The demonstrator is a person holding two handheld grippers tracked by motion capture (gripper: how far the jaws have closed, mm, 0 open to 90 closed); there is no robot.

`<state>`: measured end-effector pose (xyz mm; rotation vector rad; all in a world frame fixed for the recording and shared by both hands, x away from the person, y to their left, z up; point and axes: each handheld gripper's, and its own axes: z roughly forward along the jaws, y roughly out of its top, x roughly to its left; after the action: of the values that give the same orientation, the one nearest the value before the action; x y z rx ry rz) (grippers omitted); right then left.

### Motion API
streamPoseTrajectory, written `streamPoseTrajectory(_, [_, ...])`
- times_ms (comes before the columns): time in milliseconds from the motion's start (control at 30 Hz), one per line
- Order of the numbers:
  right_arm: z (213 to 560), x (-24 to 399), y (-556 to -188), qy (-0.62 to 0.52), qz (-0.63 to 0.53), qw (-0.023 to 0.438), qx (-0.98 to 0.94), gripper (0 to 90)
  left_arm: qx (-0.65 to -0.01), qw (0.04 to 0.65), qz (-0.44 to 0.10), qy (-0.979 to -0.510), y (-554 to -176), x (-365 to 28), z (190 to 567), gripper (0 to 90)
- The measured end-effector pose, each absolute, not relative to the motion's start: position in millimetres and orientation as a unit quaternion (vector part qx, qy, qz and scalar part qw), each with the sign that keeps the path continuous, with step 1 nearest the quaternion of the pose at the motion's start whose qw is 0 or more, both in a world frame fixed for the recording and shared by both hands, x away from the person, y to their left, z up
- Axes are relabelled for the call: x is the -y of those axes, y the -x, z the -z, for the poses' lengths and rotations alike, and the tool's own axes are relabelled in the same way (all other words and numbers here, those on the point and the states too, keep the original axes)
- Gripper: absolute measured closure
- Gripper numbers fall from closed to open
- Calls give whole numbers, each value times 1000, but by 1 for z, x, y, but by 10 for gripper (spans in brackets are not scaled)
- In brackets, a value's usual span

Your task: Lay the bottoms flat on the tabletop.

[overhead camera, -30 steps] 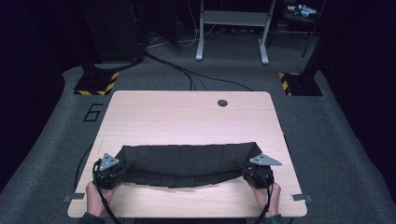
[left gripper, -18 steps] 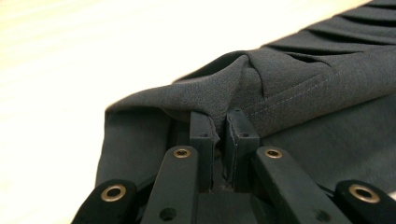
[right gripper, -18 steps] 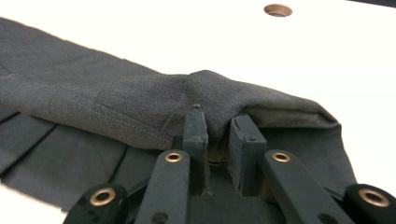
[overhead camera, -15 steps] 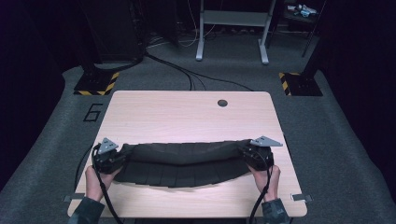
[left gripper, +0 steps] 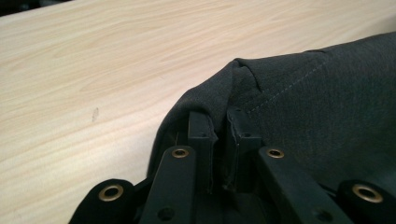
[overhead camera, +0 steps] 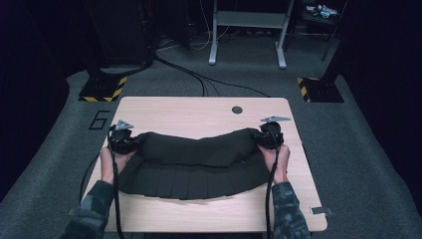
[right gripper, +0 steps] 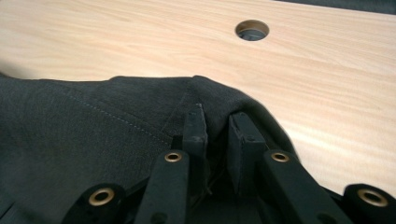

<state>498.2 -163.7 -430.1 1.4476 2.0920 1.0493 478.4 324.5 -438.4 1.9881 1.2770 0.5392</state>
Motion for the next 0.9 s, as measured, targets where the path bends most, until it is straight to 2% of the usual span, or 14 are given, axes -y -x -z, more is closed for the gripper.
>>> streamPoseTrajectory(100, [431,157,-520,-536,-363,192,-737,761,-512,340,-210,-760,-496,-325,444,768])
streamPoseTrajectory(133, [431,155,-524,-542,-357,197,-735,750,-522,333,-212,-756,-502,-326,445,699])
streamPoseTrajectory(200, [431,153,-533,-550,-348,202,-732,688,-531,329,-206,-753,-508,-329,448,658])
streamPoseTrajectory(267, [430,151,-535,-554,-345,206,-729,635,-541,322,-205,-750,-509,-331,450,525])
streamPoseTrajectory(300, [429,152,-534,-553,-341,207,-732,590,-542,323,-204,-748,-508,-332,451,500])
streamPoseTrajectory(367, [430,155,-530,-547,-347,198,-736,560,-542,323,-205,-749,-502,-333,453,427])
streamPoseTrajectory(433, [433,158,-524,-542,-346,191,-742,492,-544,335,-183,-747,-496,-335,455,349])
streamPoseTrajectory(500, [438,160,-516,-531,-346,179,-752,428,-538,337,-195,-747,-488,-334,457,309])
streamPoseTrajectory(567, [446,161,-510,-519,-337,178,-765,355,-536,338,-185,-751,-485,-333,461,249])
streamPoseTrajectory(600, [451,161,-508,-517,-336,173,-768,283,-534,333,-186,-755,-483,-332,465,231])
streamPoseTrajectory(733, [475,162,-502,-515,-320,152,-780,148,-537,313,-173,-764,-480,-328,485,159])
streamPoseTrajectory(900, [499,158,-502,-513,-291,142,-795,86,-549,294,-142,-770,-479,-327,507,101])
